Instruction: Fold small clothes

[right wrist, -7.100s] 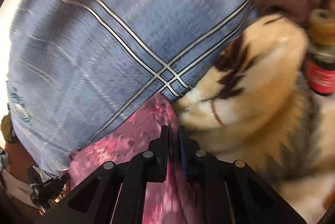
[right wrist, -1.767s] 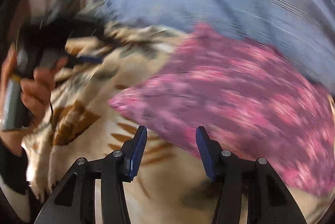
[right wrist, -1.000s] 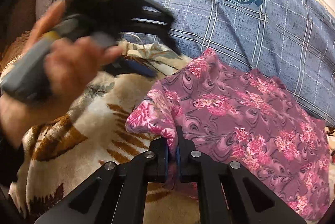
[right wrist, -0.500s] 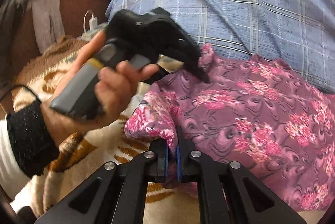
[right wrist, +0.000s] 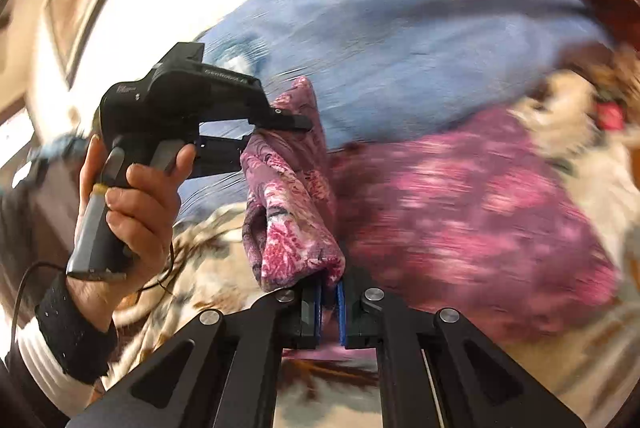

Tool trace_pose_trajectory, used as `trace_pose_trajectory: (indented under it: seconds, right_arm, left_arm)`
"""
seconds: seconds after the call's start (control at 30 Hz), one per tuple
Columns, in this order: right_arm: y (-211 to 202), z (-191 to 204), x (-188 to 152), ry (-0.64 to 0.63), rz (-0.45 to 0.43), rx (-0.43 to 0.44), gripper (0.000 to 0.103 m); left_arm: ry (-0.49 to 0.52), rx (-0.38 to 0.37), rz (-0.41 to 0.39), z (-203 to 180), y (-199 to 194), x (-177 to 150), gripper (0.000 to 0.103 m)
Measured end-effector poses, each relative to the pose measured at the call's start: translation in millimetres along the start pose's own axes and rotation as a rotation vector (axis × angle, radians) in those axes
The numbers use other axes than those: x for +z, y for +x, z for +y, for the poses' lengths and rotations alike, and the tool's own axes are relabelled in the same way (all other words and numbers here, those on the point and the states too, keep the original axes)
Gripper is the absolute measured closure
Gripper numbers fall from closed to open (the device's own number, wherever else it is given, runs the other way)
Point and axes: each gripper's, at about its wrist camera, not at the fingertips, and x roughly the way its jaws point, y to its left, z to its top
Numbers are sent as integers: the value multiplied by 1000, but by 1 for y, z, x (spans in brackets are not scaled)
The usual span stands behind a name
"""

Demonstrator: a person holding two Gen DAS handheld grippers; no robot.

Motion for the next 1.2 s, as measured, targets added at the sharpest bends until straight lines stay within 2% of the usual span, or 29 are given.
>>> trace_pose_trajectory:
  seconds: [0.07, 0.17, 0.23, 0.33, 0.43, 0.47, 0.5, 0.57, 0.63, 0.8, 0.87, 0.93, 0.97, 1.0, 1.07, 1.1, 1.2]
  right_arm:
    - [-4, -30, -3, 77, 9, -31, 98]
    - [-1, -73, -18, 211, 58, -38, 98]
    - [2, -86, -25, 249, 83, -34, 92]
    - [4, -96, -30, 286, 107, 1, 85]
    - [-3, -105, -26, 325, 92, 53, 73]
    - [-5, -107, -24, 332, 76, 65, 67]
    - [-8, -108, -22, 337, 51, 76, 59]
    - [-9, -110, -20, 335, 31, 77, 50]
    - [-6, -111, -14, 340, 35, 86, 49]
    - [2, -105, -9, 308, 40, 60, 48]
    - [9, -105, -8, 294, 47, 64, 48]
    - [13, -102, -8, 268, 37, 65, 49]
    - [13, -99, -11, 251, 32, 58, 53]
    - [11, -97, -13, 232, 33, 36, 66]
    - [13, -96, -14, 212, 49, 39, 93]
    - [12, -95, -15, 213, 56, 41, 93]
    - [-3, -97, -7, 239, 14, 78, 94]
  left_arm:
    - [14, 46, 58, -19, 41, 8, 86]
    - [26, 163, 139, -35, 99, 9, 85]
    - [33, 245, 174, -42, 125, 12, 84]
    - [54, 277, 190, -54, 124, 20, 81]
    - [62, 229, 184, -71, 99, 33, 73]
    - [64, 216, 166, -77, 89, 39, 65]
    - [71, 218, 142, -83, 78, 43, 46]
    - [94, 267, 96, -92, 68, 47, 28]
    - [126, 330, 103, -102, 76, 46, 28]
    - [136, 433, 254, -105, 135, 29, 34]
    - [148, 464, 284, -112, 158, 24, 35]
    - [180, 519, 278, -112, 171, 21, 35]
    - [200, 555, 270, -115, 176, 19, 43]
    - [212, 579, 263, -117, 178, 18, 62]
    - [217, 596, 246, -118, 177, 15, 81]
    - [198, 581, 226, -118, 172, 13, 88]
    - [178, 512, 151, -134, 150, 9, 90]
